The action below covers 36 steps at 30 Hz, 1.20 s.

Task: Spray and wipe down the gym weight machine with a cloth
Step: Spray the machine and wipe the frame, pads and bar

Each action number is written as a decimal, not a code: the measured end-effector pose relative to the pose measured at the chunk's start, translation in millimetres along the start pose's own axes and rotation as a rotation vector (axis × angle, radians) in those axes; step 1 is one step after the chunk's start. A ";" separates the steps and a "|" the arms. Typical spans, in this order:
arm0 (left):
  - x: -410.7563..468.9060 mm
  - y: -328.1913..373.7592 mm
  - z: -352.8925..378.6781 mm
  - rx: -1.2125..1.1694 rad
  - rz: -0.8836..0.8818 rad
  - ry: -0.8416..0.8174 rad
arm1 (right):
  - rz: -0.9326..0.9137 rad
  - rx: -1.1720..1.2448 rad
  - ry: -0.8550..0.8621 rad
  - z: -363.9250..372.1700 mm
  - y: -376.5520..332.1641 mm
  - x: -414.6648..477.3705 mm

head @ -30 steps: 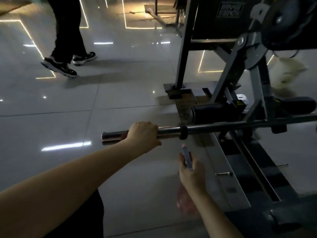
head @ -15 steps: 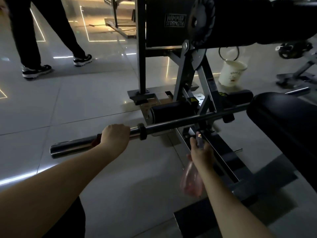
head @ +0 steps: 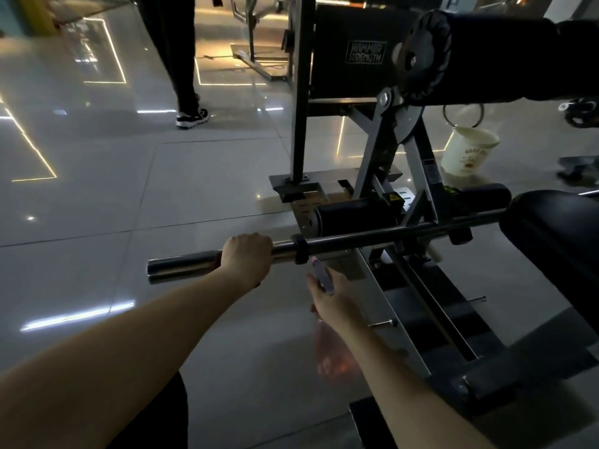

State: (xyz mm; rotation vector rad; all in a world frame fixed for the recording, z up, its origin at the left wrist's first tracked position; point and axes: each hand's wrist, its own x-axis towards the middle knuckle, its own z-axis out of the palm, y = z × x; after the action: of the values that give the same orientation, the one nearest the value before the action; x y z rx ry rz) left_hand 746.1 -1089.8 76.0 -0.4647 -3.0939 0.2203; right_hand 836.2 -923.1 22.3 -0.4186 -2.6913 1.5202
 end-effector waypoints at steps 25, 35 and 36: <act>4.4 -235.9 30.0 -0.536 -0.050 -0.473 | 0.051 -0.457 -0.808 50.7 -198.4 107.2; 32.4 -230.0 20.1 -0.312 0.044 -0.588 | 0.212 -0.431 -0.707 7.4 -165.5 111.0; 34.8 -227.3 18.0 -0.275 0.062 -0.606 | 0.246 -0.412 -0.685 -0.9 -159.9 109.2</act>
State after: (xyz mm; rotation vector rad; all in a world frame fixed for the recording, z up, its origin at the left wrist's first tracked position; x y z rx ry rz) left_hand 646.0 -1297.1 89.3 -0.5937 -3.7300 -0.0908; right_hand 695.8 -974.1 145.6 -0.2734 -3.6380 1.3268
